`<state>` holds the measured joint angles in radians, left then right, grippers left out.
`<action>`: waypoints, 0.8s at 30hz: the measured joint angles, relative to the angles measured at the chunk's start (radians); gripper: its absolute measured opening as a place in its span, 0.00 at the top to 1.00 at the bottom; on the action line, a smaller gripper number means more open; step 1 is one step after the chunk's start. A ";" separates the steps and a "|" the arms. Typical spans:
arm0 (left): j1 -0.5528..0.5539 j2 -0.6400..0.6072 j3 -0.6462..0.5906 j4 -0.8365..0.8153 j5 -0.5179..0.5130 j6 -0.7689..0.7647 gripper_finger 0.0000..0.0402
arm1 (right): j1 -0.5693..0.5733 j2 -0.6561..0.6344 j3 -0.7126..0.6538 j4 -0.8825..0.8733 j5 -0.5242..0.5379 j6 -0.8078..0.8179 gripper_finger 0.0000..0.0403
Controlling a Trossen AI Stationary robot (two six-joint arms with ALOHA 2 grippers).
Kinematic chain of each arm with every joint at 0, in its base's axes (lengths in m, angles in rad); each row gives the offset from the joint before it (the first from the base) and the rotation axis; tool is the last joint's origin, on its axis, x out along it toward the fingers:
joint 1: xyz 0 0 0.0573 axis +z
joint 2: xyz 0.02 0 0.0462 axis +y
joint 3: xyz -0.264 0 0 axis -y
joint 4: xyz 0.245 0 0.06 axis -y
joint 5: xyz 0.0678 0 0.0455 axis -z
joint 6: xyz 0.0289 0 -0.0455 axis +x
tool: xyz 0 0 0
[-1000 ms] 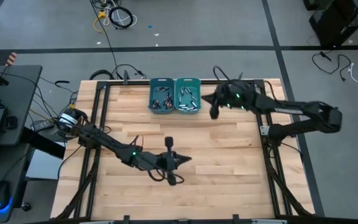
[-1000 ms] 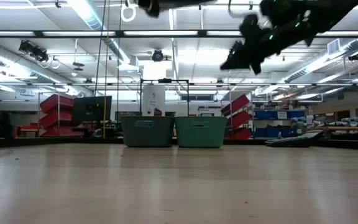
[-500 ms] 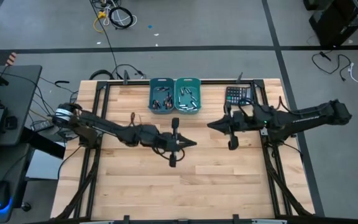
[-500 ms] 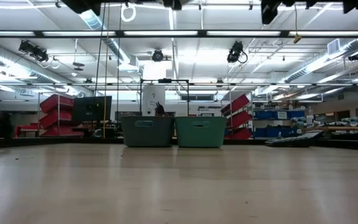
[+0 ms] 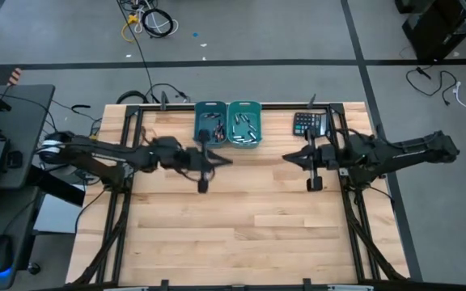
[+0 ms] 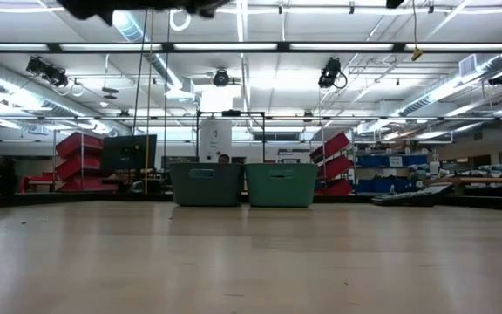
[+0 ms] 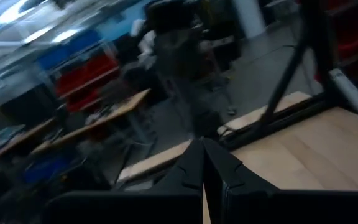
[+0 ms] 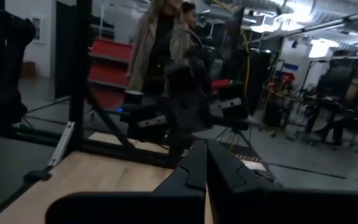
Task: Sort batteries
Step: Return to Home Position
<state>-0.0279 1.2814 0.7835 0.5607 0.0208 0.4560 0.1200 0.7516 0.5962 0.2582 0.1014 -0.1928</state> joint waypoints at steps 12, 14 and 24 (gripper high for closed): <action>0.113 -0.550 -0.393 -0.003 0.023 -0.093 1.00 | -0.056 -0.274 -0.035 -0.208 -0.076 0.012 1.00; 0.113 -0.631 -0.452 -0.014 0.017 -0.116 1.00 | -0.056 -0.332 -0.069 -0.207 -0.084 0.014 1.00; 0.112 -0.811 -0.546 -0.160 0.004 -0.159 1.00 | -0.057 -0.612 -0.237 -0.285 -0.091 0.071 1.00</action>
<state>0.0837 0.4705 0.2371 0.4007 0.0246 0.2966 0.0631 0.1396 0.3594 -0.0263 0.0105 -0.1216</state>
